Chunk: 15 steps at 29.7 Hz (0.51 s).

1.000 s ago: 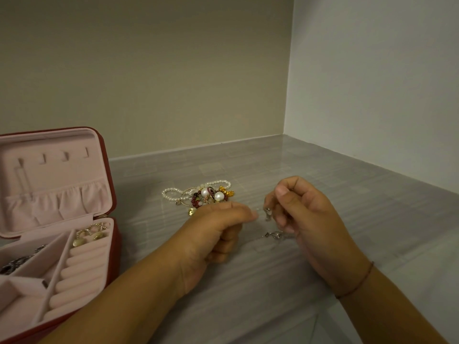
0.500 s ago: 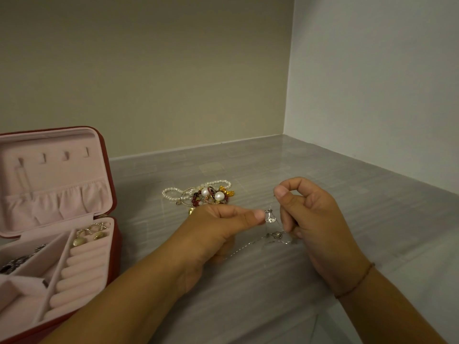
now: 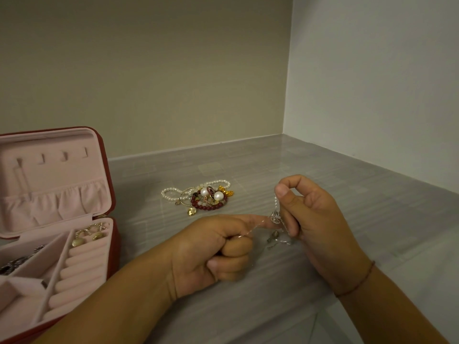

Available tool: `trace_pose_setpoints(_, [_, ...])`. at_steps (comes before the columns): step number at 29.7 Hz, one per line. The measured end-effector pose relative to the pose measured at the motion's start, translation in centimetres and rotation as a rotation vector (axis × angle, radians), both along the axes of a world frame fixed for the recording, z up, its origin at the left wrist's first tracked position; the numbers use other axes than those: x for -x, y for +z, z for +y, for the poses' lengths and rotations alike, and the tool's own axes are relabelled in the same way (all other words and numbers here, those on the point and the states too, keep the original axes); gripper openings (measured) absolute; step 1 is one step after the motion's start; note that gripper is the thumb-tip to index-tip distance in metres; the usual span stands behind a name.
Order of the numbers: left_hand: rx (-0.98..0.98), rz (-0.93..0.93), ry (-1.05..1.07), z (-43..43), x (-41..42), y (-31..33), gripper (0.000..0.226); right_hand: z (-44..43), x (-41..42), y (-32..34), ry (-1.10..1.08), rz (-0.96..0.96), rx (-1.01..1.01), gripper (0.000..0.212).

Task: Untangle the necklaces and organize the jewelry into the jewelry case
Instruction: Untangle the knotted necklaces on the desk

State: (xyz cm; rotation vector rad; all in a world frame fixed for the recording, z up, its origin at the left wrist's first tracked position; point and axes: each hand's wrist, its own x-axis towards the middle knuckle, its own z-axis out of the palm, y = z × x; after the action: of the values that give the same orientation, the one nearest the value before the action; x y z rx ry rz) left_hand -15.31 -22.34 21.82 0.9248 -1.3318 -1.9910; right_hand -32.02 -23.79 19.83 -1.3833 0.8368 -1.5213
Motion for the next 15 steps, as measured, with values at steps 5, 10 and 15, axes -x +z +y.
trace_pose_setpoints(5, [0.064,-0.044,-0.087,0.38,0.31,0.15,0.019,0.42,0.03,0.31,0.010,0.034,0.035,0.012])
trace_pose_setpoints(10, [0.172,-0.103,0.053,0.34,0.30,0.00,0.008,0.37,0.43,0.26,0.063,-0.040,0.021,0.015])
trace_pose_setpoints(15, [0.411,-0.113,0.379,-0.13,0.31,0.15,0.016,0.13,0.72,0.10,0.080,-0.106,-0.007,0.015])
